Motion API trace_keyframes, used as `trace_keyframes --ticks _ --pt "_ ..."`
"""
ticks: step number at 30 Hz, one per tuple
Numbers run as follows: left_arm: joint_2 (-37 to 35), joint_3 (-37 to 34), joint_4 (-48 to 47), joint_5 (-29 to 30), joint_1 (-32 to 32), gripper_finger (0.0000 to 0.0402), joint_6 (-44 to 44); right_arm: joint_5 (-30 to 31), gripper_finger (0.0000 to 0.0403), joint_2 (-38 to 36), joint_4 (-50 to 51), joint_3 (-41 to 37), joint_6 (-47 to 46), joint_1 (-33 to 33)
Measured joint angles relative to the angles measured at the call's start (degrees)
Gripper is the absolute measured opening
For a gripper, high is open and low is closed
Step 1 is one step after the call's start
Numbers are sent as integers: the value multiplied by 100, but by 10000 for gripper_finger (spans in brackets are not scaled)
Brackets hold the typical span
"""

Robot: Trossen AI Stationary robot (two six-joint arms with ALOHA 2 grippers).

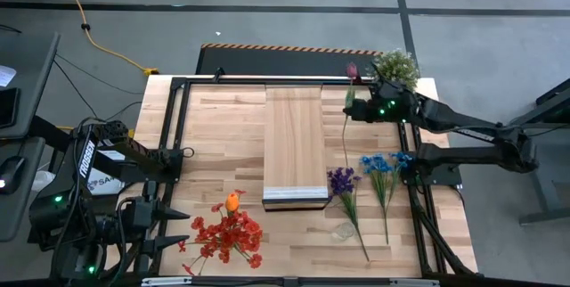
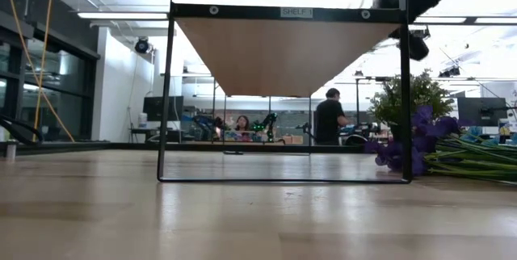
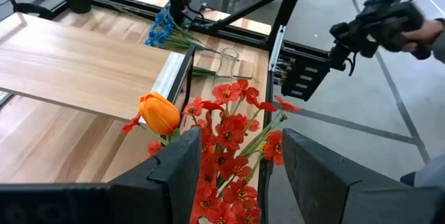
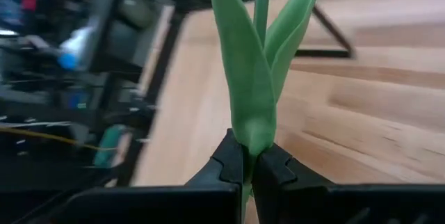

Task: Pick and place flowers into a vace then onto a shelf
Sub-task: Put the dark red flower into the right transparent vase

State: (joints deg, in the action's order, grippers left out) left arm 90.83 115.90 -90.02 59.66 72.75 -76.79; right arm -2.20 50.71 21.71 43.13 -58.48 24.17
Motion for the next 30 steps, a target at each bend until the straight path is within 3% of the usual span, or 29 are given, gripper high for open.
trace_keyframes --ticks 12,21,30 --pt "0 1 0 -19 0 232 0 315 1 -384 -1228 0 575 -821" --pt "0 0 0 -19 0 232 -2 -404 1 -759 -1883 1 1939 -1591" --pt "0 0 0 -17 0 232 -40 -412 1 -893 -2805 2 2595 -2874"
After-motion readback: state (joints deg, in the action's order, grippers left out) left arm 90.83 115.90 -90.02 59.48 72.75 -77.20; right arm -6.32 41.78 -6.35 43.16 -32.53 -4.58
